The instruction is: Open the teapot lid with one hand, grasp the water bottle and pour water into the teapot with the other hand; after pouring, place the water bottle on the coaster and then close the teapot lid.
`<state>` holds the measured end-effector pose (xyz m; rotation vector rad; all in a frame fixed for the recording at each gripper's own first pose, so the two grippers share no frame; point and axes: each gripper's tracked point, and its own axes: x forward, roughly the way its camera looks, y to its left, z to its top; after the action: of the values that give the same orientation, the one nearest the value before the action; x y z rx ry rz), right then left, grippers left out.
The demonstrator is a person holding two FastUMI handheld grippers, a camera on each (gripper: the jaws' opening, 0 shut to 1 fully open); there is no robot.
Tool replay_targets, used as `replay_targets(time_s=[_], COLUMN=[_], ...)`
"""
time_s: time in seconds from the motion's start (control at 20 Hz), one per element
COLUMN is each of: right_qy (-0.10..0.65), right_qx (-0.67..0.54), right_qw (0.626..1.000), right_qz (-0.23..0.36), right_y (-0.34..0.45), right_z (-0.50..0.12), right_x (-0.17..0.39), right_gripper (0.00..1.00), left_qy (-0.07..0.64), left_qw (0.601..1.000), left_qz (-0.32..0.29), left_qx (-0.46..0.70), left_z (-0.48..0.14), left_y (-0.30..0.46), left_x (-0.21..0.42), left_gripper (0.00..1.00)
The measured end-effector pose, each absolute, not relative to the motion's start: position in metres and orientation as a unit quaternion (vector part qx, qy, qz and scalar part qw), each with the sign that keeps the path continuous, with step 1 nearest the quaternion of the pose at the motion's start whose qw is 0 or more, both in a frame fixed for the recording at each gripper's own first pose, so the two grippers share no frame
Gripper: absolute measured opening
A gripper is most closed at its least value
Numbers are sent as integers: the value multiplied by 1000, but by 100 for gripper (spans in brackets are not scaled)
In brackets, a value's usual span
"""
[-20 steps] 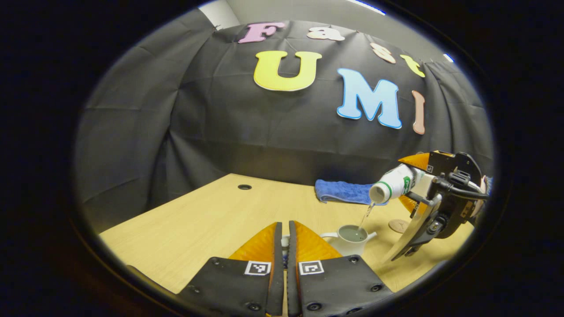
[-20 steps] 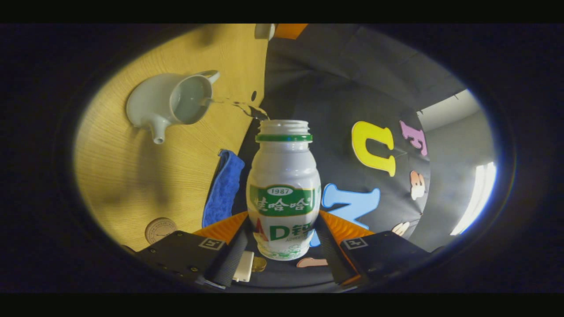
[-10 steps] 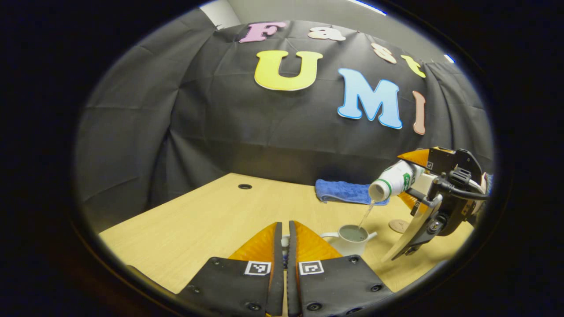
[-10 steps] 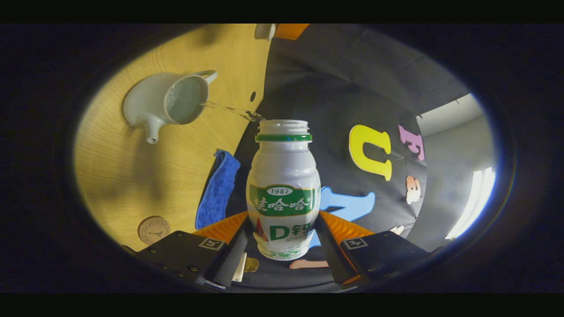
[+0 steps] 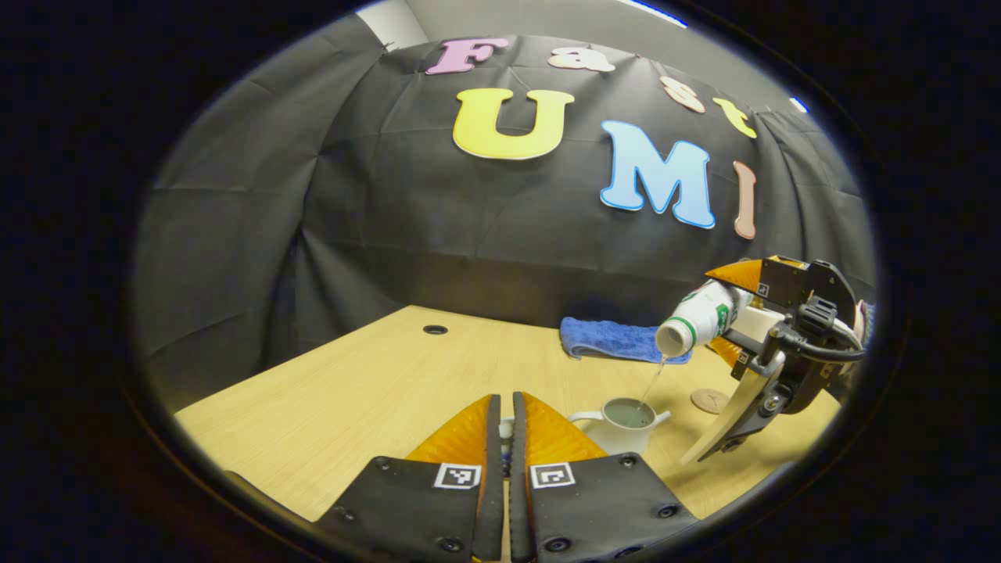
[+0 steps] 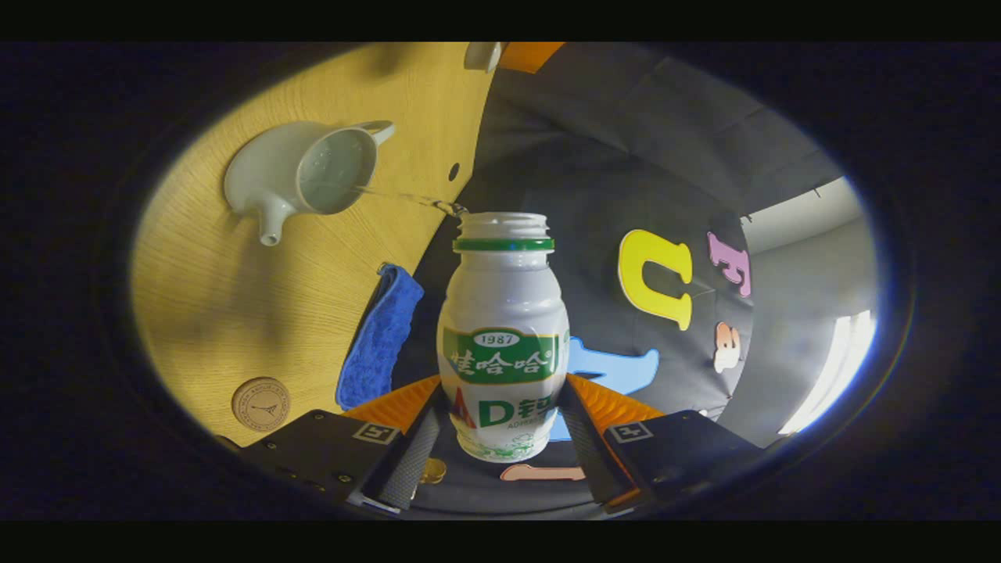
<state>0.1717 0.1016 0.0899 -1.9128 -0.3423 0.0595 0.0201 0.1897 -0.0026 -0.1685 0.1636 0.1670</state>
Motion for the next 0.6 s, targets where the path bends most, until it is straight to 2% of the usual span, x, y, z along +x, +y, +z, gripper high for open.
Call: replay_targets(time_s=[0.05, 0.1, 0.15, 0.2, 0.25, 0.3, 0.6], right_qy=[-147, -148, -149, -150, -151, -153, -161], right_qx=[-814, -815, -816, -818, -819, -821, -831], right_qw=[561, 560, 558, 555, 553, 549, 532], right_qz=[26, 26, 26, 27, 27, 28, 35], right_y=[102, 102, 103, 104, 104, 105, 109], right_z=[91, 91, 91, 92, 92, 93, 95], right_x=[172, 172, 172, 172, 172, 171, 170], right_gripper=[82, 82, 82, 82, 82, 82, 82], left_qy=[82, 82, 82, 83, 83, 83, 85], left_qw=[990, 990, 990, 989, 989, 989, 989], left_qz=[83, 83, 83, 83, 83, 83, 83], left_qx=[-84, -85, -85, -85, -85, -86, -87], left_z=[-3, -2, -3, -3, -4, -3, -3], left_y=[190, 190, 190, 190, 190, 190, 190], left_x=[21, 20, 20, 20, 20, 20, 20], left_gripper=[9, 13, 9, 13, 9, 13, 13])
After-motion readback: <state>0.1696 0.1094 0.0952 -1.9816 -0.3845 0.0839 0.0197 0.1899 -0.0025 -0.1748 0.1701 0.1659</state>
